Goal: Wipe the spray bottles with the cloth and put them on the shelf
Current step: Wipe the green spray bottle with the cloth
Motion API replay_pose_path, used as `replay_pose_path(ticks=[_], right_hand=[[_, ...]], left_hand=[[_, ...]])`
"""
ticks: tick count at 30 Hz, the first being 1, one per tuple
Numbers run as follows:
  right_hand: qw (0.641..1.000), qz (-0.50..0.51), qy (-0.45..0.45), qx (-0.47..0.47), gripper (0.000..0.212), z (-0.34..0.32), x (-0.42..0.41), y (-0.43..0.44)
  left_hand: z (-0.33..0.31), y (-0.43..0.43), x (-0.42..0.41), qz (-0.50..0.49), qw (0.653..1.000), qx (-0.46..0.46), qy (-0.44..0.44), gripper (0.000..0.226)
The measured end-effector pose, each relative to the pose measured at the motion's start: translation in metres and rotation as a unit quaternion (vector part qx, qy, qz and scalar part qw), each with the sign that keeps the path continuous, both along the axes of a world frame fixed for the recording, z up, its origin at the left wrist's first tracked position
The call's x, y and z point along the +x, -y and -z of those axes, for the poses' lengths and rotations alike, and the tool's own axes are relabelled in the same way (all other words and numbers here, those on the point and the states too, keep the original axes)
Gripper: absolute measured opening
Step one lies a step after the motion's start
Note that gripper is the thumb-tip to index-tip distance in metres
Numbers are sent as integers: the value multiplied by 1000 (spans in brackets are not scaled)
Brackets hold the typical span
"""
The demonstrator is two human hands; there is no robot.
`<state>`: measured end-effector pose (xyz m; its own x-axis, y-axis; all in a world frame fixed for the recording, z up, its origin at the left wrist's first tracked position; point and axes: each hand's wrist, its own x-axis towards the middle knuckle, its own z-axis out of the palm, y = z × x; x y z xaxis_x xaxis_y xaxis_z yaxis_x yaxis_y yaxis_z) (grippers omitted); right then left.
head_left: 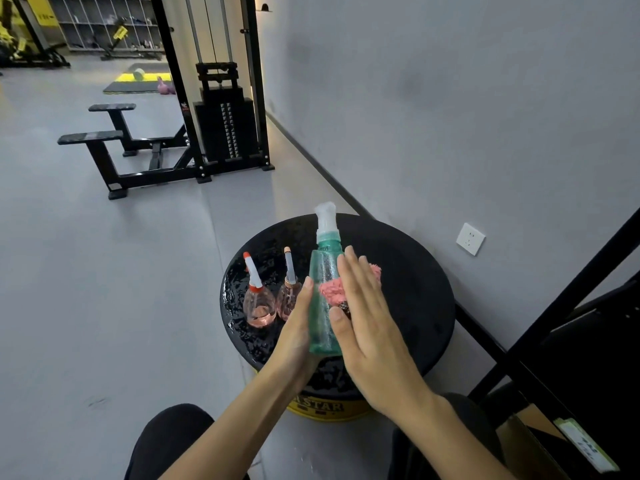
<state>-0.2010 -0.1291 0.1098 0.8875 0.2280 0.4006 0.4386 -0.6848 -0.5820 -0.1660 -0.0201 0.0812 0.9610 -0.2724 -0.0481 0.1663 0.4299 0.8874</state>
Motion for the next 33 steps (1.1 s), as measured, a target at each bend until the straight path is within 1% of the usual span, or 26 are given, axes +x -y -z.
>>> replay_pose_path(ticks=[5, 8, 10, 12, 13, 15, 16, 18, 20, 22, 24, 25, 26, 27, 29, 30, 31, 32, 33], right_hand=[[1000, 1, -22, -4, 59, 18, 0, 7], [1000, 1, -27, -5, 61, 31, 4, 15], [999, 5, -34, -2, 64, 39, 7, 21], [999, 13, -45, 6, 67, 47, 10, 26], [999, 20, -45, 14, 68, 52, 11, 29], [998, 27, -46, 42, 72, 61, 14, 34], [997, 27, -48, 60, 76, 65, 16, 37], [993, 32, -55, 95, 80, 71, 22, 44], [988, 46, -54, 134, 73, 79, 27, 53], [975, 78, -65, 196, 58, 90, 32, 62], [952, 128, -89, 262, 43, 102, 40, 72], [937, 154, -107, 295, 36, 107, 45, 78], [914, 175, -134, 340, 31, 111, 52, 83], [880, 188, -167, 403, 30, 113, 59, 88], [782, 190, -228, 549, 31, 117, 75, 96], [733, 192, -245, 606, 33, 117, 83, 100], [695, 196, -253, 644, 35, 118, 91, 104], [667, 197, -258, 671, 35, 118, 99, 107], [649, 198, -261, 687, 36, 118, 105, 110]], left_hand=[[12, 5, 16, 5, 1000, 10, -8, 48], [19, 12, 24, 7, 1000, 30, -1, 43], [26, 17, 30, 14, 999, 49, 2, 45], [33, 22, 39, 20, 998, 64, -4, 54], [38, 24, 44, 23, 997, 69, -8, 63], [48, 30, 53, 30, 996, 79, -6, 79], [53, 34, 58, 29, 996, 83, -5, 83], [63, 40, 66, 31, 996, 86, -10, 83], [70, 45, 74, 36, 995, 87, -13, 75], [77, 49, 82, 34, 996, 85, -22, 70], [83, 52, 90, 37, 995, 83, -31, 70], [88, 53, 94, 41, 995, 87, -32, 70], [92, 54, 98, 43, 994, 93, -32, 69], [97, 54, 101, 42, 993, 101, -32, 69], [106, 55, 107, 37, 992, 115, -34, 68], [110, 56, 109, 36, 992, 119, -33, 67], [114, 58, 112, 37, 991, 121, -32, 66], [117, 60, 114, 38, 991, 125, -32, 65], [121, 62, 117, 38, 990, 130, -33, 64]])
